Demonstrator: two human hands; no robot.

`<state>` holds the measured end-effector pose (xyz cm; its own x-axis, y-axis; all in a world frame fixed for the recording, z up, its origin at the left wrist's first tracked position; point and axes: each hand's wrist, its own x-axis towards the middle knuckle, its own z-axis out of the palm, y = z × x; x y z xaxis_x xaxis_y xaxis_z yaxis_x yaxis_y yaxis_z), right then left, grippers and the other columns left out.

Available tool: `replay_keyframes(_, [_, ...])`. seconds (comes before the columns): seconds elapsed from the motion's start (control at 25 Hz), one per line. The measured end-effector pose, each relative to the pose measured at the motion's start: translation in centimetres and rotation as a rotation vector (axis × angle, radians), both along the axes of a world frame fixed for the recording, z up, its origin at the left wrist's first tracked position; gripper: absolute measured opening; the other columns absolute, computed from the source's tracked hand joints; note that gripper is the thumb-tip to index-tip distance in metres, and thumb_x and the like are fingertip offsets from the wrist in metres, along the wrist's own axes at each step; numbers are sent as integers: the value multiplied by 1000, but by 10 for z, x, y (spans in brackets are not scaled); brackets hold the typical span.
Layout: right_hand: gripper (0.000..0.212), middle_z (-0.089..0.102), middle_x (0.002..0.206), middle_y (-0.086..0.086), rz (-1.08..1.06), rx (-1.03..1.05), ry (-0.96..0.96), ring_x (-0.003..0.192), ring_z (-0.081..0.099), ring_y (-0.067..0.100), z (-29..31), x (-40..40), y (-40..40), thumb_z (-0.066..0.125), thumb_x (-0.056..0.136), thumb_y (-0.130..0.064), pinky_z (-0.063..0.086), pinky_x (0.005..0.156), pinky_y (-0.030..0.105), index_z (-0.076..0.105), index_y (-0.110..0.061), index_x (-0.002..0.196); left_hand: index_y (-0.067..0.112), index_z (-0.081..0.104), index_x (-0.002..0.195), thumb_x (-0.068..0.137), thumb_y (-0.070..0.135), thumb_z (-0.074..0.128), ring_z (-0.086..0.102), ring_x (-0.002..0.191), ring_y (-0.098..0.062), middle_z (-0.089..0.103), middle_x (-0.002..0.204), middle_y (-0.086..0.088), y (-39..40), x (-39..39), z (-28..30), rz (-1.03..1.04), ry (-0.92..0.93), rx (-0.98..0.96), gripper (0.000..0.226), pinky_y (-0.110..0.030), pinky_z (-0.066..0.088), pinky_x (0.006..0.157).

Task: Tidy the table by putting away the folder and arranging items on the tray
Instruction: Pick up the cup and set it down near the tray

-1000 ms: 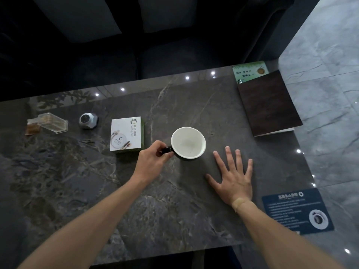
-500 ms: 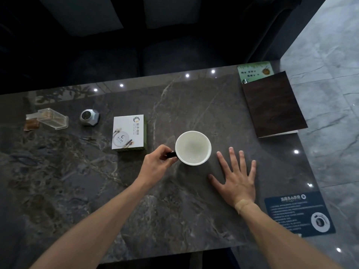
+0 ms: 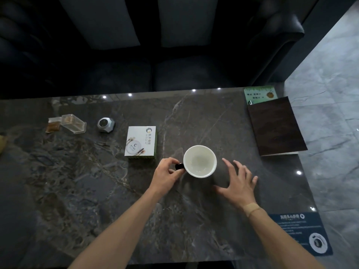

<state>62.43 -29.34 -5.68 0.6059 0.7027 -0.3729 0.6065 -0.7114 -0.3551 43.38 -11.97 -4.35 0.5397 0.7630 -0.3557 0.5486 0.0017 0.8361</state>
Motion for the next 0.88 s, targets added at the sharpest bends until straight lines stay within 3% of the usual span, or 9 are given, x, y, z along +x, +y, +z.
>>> replay_keyframes(0.16, [113,47,138,-10,83,97,169,137,29,19,26,14,32,84,56,-49,14,115,58,18,-42,148,39,63,96,76,31,78,61,67,0,66,100,11,-3,-4,12,15,78,-9,26,-15,49,67])
replay_keyframes(0.4, [95,62,124,-6,186,140,280,121,53,21,43,19,58,85,52,-34,37,104,45,38,-33,135,34,65,92,78,29,72,67,81,-8,73,89,9,-5,8,34,38,229,31,16,-27,52,79])
replay_keyframes(0.56, [94,63,123,-1,177,148,354,117,56,23,47,20,62,87,51,-28,46,98,43,40,-30,133,31,66,87,78,23,71,66,89,-16,72,88,2,-9,15,41,102,270,-14,13,-28,50,84])
replay_keyframes(0.76, [97,63,122,1,219,162,390,117,56,20,54,20,64,88,49,-31,50,93,38,41,-30,134,20,67,88,80,12,71,64,85,-17,70,85,-1,-20,17,47,255,235,-80,12,-22,44,73])
replay_keyframes(0.88, [95,63,118,-2,282,201,413,115,55,17,64,16,65,85,48,-37,50,91,36,42,-33,132,19,66,90,82,11,69,63,84,-17,73,89,-5,-28,4,57,312,181,-104,13,-25,46,76])
